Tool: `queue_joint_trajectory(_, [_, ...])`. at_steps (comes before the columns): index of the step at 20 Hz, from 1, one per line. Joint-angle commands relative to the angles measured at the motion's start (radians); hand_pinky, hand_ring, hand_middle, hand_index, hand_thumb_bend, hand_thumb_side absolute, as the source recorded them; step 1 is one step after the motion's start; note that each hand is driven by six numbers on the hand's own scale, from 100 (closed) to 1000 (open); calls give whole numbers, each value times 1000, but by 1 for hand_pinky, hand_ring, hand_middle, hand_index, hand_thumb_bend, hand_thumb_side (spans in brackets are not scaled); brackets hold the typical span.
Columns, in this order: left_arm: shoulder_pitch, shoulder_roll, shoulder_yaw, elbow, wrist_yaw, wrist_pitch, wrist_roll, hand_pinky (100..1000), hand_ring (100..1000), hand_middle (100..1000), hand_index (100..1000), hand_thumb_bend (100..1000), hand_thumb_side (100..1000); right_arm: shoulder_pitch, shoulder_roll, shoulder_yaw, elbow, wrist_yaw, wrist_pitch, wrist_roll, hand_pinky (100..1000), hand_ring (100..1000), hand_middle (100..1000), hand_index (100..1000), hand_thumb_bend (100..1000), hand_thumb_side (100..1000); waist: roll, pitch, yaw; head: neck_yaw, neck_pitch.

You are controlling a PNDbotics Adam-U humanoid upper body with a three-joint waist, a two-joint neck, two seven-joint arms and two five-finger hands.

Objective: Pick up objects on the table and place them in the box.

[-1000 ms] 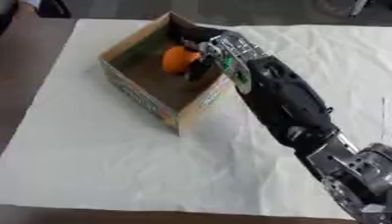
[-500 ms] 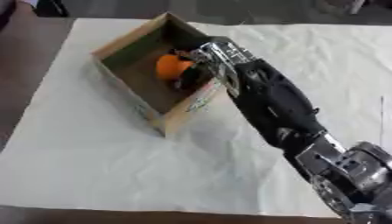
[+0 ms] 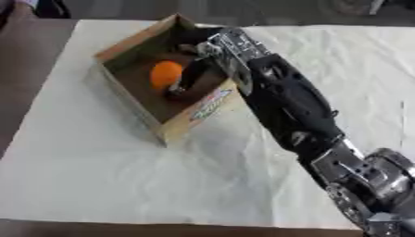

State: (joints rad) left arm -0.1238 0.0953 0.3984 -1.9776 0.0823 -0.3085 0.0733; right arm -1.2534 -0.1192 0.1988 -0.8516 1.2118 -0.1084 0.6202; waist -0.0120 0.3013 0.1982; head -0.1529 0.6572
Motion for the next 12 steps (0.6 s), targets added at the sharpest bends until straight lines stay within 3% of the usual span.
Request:
queue_joint_trajectory(1, [-5,9,-1,-22,5,1,-1,363,417,645,677,100,737,-28,-25,-8,-61,-24,7,4,774,863,893,965,558,666,4,-22,0,1,-6])
queue_joint_trajectory(4, [-6,10,-1,-22,5,0,-1,363,417,645,677,100,737,-25,-45,-11,-119,-56,10,-7,775,856,889,961,501,669,5,-22,-2,4,-5])
queue_joint_trajectory(6, [-6,10,-1,-22,5,-1,0,363,417,646,678,100,737,-21,-64,-17,-165,-84,20,-28,772,846,878,952,376,679,6,-22,-3,6,-4])
queue_joint_trajectory(7, [-6,10,0,-22,5,-1,1,364,417,646,678,100,737,-19,-75,-21,-188,-98,29,-40,770,840,870,951,227,720,7,-23,-4,8,-2])
queue_joint_trajectory(9, [-5,12,1,-22,5,-2,3,364,417,646,678,100,736,-16,-104,-37,-234,-126,50,-67,771,831,862,948,100,723,9,-24,-8,14,3])
queue_joint_trajectory(12, [-5,13,2,-22,4,-3,6,365,418,646,678,100,736,1,-161,-71,-304,-168,90,-109,773,818,842,922,100,752,10,-27,-15,19,15])
